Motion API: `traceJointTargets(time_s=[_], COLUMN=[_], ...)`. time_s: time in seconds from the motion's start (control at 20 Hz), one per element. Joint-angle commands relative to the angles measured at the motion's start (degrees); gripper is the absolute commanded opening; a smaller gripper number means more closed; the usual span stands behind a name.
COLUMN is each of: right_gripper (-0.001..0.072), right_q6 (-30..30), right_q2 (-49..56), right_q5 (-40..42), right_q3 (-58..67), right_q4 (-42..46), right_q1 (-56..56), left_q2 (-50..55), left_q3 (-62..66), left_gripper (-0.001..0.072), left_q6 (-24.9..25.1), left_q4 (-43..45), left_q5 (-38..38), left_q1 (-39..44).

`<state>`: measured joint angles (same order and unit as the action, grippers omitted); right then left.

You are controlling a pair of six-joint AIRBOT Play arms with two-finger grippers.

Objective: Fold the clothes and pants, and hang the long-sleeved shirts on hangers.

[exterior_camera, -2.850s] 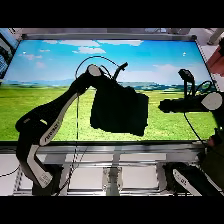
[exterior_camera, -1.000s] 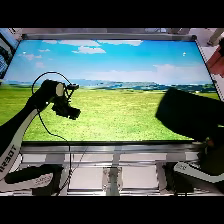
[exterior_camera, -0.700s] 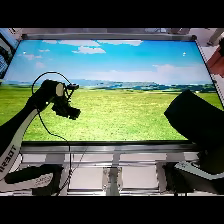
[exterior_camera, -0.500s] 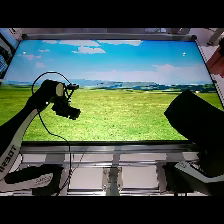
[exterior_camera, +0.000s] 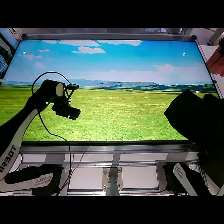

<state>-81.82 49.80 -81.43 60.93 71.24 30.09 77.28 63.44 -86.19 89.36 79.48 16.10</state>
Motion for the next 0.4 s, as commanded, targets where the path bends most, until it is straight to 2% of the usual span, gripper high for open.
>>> traceJointTargets(time_s=[0.0, 0.15, 0.35], right_gripper=[0.0022, 0.0022, 0.0022], right_q6=[-3.13, -7.58, -12.5], right_q2=[-4.11, -4.74, -4.74], right_q5=[-2.89, -0.44, 6.93], right_q3=[-4.96, -12.76, -23.12], right_q4=[-0.9, -0.33, -0.04], right_q1=[-16.57, -29.27, -41.92], left_q2=[-0.02, -0.02, -0.02], left_q3=[-0.02, -0.02, -0.02], left_gripper=[0.0483, 0.0483, 0.0483], left_q6=[0.0, 0.0, 0.02], left_q4=[0.0, 0.0, 0.0], left_q5=[0.0, 0.0, 0.02], left_q1=[-0.07, -0.07, -0.07])
